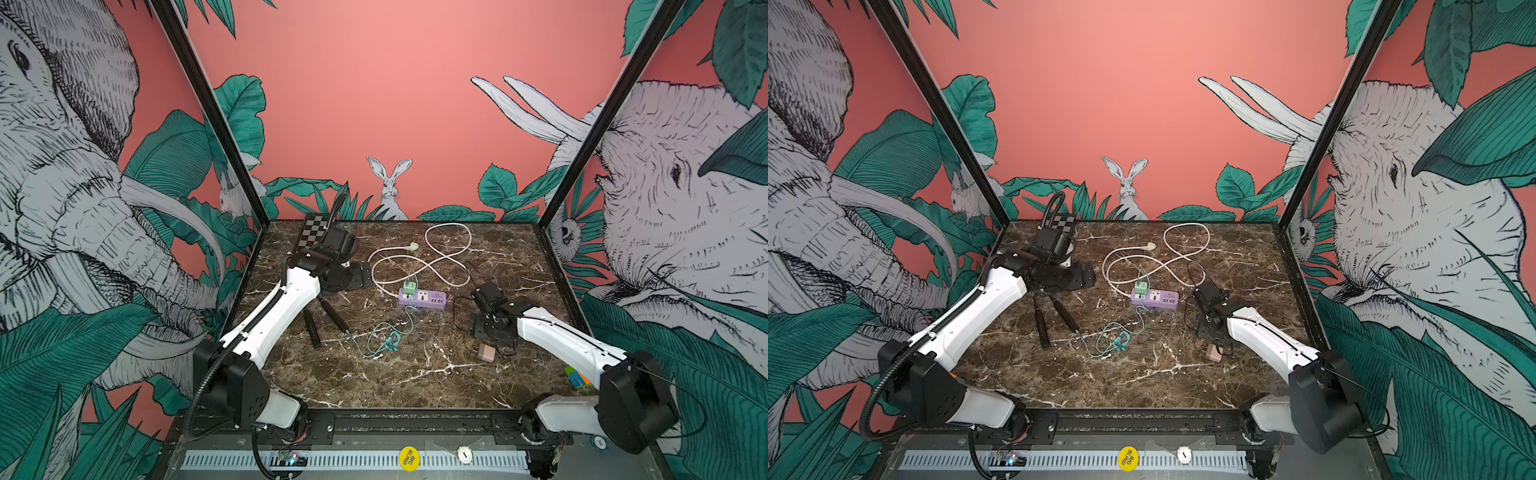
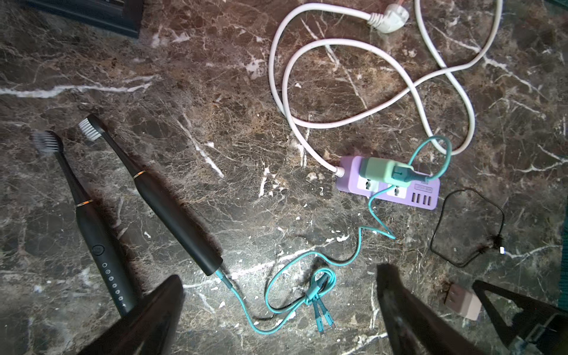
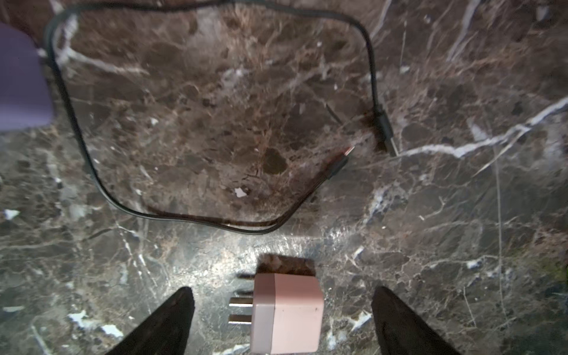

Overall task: Charge the electric toothbrush
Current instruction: Move the plug to the center of the board.

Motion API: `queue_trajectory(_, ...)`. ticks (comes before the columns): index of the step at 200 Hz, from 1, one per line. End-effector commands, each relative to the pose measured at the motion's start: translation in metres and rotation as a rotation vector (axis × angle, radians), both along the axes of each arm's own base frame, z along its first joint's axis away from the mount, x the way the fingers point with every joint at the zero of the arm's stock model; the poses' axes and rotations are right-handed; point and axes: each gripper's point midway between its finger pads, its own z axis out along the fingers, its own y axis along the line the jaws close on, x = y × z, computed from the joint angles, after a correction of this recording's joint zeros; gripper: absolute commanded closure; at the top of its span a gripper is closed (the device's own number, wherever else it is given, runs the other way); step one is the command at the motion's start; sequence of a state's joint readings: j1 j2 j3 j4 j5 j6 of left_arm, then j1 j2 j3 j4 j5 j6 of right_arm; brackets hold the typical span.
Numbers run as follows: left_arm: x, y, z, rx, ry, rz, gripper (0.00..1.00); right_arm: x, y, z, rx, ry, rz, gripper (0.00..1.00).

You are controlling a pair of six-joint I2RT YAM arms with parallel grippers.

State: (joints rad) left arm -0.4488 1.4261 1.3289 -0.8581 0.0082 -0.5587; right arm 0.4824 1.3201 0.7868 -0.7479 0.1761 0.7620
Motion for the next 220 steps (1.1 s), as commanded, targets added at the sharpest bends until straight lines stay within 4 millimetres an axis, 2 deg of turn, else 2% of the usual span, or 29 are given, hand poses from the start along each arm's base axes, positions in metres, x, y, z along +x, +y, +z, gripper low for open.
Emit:
queue_trajectory(1, -0.002, -0.001, 0.004, 0.027, -0.047, -0.017, 0.01, -0.009, -0.001, -0.006, 0.025, 0.009, -0.033, 0.12)
queue_trajectory(29, -0.004, -0.007, -0.006, 0.018, -0.042, -0.032, 0.01, -0.012, -0.007, -0.018, -0.011, 0.023, -0.036, 0.11)
queue_trajectory(54, -0.004, -0.012, -0.012, 0.006, -0.026, -0.039, 0.01, -0.010, 0.007, -0.034, 0.052, 0.043, -0.007, 0.11)
queue_trajectory(69, -0.003, -0.013, -0.011, 0.002, -0.027, -0.039, 0.01, -0.009, 0.013, -0.036, 0.060, 0.051, 0.013, 0.12)
queue_trajectory(112, -0.003, -0.012, -0.012, 0.003, -0.035, -0.037, 0.01, -0.009, 0.040, -0.042, 0.179, 0.047, 0.049, 0.18)
queue_trajectory(153, -0.004, -0.017, -0.017, -0.021, -0.015, -0.041, 0.01, -0.019, 0.081, -0.042, 0.245, 0.056, 0.070, 0.17)
queue_trajectory(169, -0.004, -0.020, -0.018, -0.025, -0.012, -0.048, 0.01, -0.021, 0.092, -0.037, 0.257, 0.040, 0.071, 0.17)
queue_trajectory(186, -0.005, -0.023, -0.019, -0.024, -0.004, -0.058, 0.01, -0.017, 0.075, -0.024, 0.172, 0.003, 0.055, 0.15)
queue_trajectory(203, -0.006, -0.025, -0.019, -0.022, -0.002, -0.068, 0.01, -0.005, 0.042, -0.005, 0.059, -0.032, 0.048, 0.14)
queue_trajectory(220, -0.007, -0.026, -0.019, -0.021, -0.004, -0.076, 0.01, 0.007, 0.014, 0.008, 0.021, -0.034, 0.027, 0.15)
